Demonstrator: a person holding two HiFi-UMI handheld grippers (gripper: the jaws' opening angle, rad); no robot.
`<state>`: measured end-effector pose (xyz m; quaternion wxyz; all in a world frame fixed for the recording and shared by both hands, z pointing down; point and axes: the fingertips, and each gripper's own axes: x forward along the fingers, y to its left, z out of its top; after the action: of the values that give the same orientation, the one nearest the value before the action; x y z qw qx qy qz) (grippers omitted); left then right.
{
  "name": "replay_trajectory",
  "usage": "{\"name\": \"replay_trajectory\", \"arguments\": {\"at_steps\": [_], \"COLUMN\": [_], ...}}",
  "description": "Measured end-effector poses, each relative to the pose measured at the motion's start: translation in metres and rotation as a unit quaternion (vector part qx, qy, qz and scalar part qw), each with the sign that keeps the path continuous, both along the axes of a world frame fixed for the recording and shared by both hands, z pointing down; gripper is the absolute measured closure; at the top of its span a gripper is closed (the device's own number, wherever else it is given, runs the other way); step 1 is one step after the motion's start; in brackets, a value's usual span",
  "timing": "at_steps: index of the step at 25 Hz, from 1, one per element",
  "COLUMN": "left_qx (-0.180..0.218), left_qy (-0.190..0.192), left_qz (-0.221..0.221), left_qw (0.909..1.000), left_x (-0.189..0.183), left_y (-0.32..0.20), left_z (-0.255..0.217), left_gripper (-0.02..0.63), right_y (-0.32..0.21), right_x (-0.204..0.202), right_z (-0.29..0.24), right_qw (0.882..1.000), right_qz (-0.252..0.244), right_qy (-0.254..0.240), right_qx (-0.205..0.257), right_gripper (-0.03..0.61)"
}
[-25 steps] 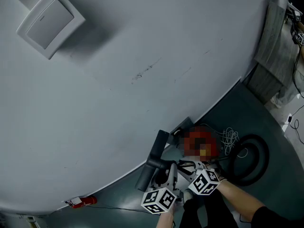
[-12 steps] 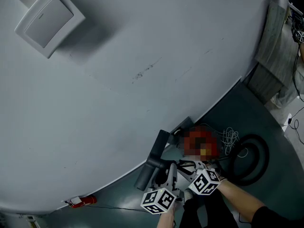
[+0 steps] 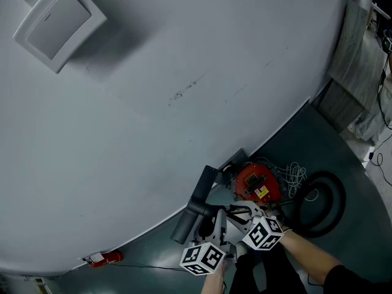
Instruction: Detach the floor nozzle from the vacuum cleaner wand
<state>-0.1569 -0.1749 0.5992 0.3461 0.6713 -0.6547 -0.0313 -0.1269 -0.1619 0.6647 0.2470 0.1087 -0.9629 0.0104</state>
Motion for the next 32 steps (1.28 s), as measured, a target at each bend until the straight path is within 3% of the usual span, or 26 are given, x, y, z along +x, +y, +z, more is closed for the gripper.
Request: {"name": "replay_trajectory", "arguments": {"at_steps": [2, 5, 7, 10, 12, 14, 17, 18, 19, 21, 24, 27, 29, 32], "left_qx": [0.000, 0.007, 0.014, 0.020, 0.022, 0.022, 0.024, 0.026, 0.028, 0.034, 0.045, 0.059, 0.059, 0.050], "left_qy": [0.011, -0.073, -0.092, 0.007, 0.043, 0.013, -0.080, -0.086, -0.071, -0.001, 0.091, 0.136, 0.106, -0.024], "left_qz": [-0.003, 0.023, 0.032, 0.006, -0.002, 0.007, 0.032, 0.034, 0.030, 0.013, -0.004, -0.019, -0.017, 0.036], "left_qw": [0.9999, 0.9970, 0.9952, 0.9997, 0.9988, 0.9997, 0.9960, 0.9954, 0.9966, 0.9993, 0.9948, 0.9888, 0.9924, 0.9978], "left_x": [-0.002, 0.002, 0.005, -0.002, -0.005, -0.004, 0.002, 0.003, 0.002, -0.002, -0.006, -0.009, -0.010, -0.001], "left_y": [0.000, 0.000, 0.001, 0.000, 0.000, 0.000, 0.000, 0.001, 0.001, 0.000, 0.000, 0.003, 0.005, 0.002], "left_z": [0.000, -0.004, -0.006, -0.002, -0.001, -0.004, -0.010, -0.011, -0.011, -0.008, -0.005, -0.005, -0.006, -0.013], "left_gripper": [0.440, 0.440, 0.440, 0.440, 0.440, 0.440, 0.440, 0.440, 0.440, 0.440, 0.442, 0.442, 0.446, 0.446], "right_y": [0.000, 0.000, -0.001, 0.000, 0.001, 0.001, 0.000, -0.001, 0.000, 0.000, 0.001, 0.002, 0.003, 0.001], "right_x": [-0.001, -0.001, 0.000, -0.001, -0.002, -0.002, -0.002, -0.001, -0.001, -0.001, -0.001, -0.002, -0.003, -0.001], "right_z": [0.000, -0.001, -0.001, -0.001, -0.001, -0.002, -0.004, -0.004, -0.005, -0.005, -0.005, -0.005, -0.004, -0.004], "right_qw": [1.000, 1.000, 1.000, 1.000, 1.000, 1.000, 1.000, 1.000, 1.000, 1.000, 1.000, 1.000, 1.000, 1.000], "right_qz": [0.000, -0.002, -0.005, -0.010, -0.012, -0.012, -0.005, -0.003, -0.003, -0.005, -0.005, -0.007, -0.007, 0.000], "right_qy": [0.000, -0.001, -0.001, 0.001, 0.001, -0.001, -0.002, -0.002, -0.003, -0.004, -0.008, -0.009, -0.006, -0.003], "right_qx": [-0.001, -0.002, -0.001, -0.002, -0.003, -0.001, 0.003, 0.003, 0.002, 0.001, 0.000, 0.000, 0.002, 0.007], "right_gripper": [0.433, 0.433, 0.433, 0.433, 0.433, 0.433, 0.433, 0.433, 0.433, 0.433, 0.433, 0.433, 0.433, 0.433]}}
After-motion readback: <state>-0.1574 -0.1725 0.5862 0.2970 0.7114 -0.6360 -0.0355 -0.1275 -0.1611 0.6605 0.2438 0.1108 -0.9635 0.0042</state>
